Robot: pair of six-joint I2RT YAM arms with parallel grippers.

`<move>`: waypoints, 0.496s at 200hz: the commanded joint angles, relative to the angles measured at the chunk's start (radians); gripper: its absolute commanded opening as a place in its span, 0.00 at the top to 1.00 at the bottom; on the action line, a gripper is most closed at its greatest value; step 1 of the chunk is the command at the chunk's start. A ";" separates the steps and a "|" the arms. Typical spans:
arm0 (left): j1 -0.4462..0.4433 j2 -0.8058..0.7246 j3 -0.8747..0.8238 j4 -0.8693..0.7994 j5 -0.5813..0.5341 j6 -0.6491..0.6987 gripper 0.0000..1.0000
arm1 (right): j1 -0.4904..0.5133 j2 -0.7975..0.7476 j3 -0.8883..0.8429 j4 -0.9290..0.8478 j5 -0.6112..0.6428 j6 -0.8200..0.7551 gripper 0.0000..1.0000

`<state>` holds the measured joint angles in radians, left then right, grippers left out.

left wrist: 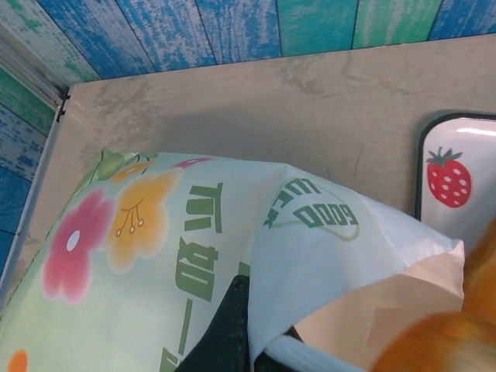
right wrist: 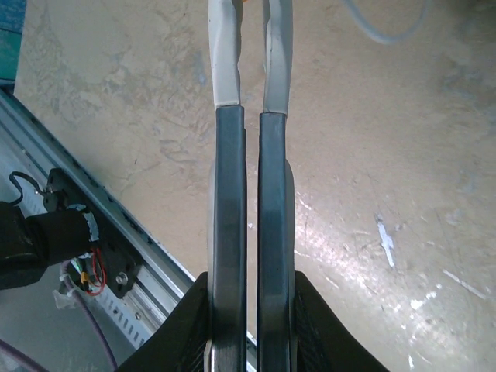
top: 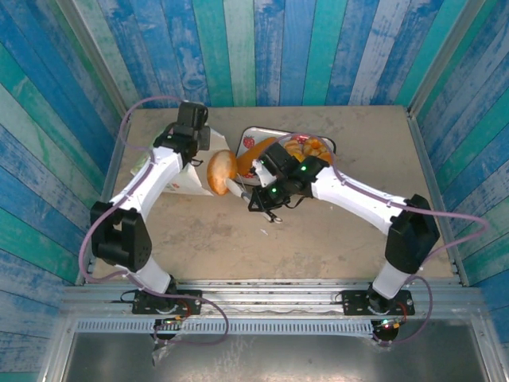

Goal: Take the fake bread out of the paper bag

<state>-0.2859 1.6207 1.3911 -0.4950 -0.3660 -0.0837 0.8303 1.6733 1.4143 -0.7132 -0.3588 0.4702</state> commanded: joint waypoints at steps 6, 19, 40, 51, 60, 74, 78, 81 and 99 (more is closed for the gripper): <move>0.004 0.075 0.057 -0.066 -0.064 -0.027 1.00 | -0.024 -0.096 -0.029 -0.015 0.049 -0.018 0.99; 0.003 0.089 0.069 -0.079 -0.078 -0.025 1.00 | -0.042 -0.128 -0.048 -0.026 0.056 -0.016 0.99; 0.004 0.089 0.070 -0.085 -0.088 -0.022 1.00 | -0.072 -0.176 -0.067 -0.045 0.073 -0.018 1.00; 0.004 0.083 0.067 -0.082 -0.088 -0.018 1.00 | -0.091 -0.194 -0.074 -0.054 0.078 -0.023 1.00; 0.004 0.077 0.065 -0.083 -0.089 -0.015 1.00 | -0.107 -0.202 -0.078 -0.066 0.082 -0.027 1.00; 0.004 0.064 0.061 -0.083 -0.088 -0.012 1.00 | -0.134 -0.204 -0.078 -0.080 0.087 -0.037 0.99; 0.004 0.059 0.059 -0.083 -0.087 -0.011 1.00 | -0.142 -0.203 -0.078 -0.084 0.086 -0.041 0.99; 0.004 0.056 0.059 -0.083 -0.085 -0.011 1.00 | -0.149 -0.202 -0.077 -0.086 0.086 -0.045 1.00; 0.004 0.034 0.051 -0.082 -0.079 -0.009 1.00 | -0.175 -0.189 -0.075 -0.092 0.085 -0.061 0.99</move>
<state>-0.2852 1.6726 1.4372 -0.5625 -0.4316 -0.0906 0.6872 1.4910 1.3407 -0.7937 -0.2863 0.4515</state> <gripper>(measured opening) 0.052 0.236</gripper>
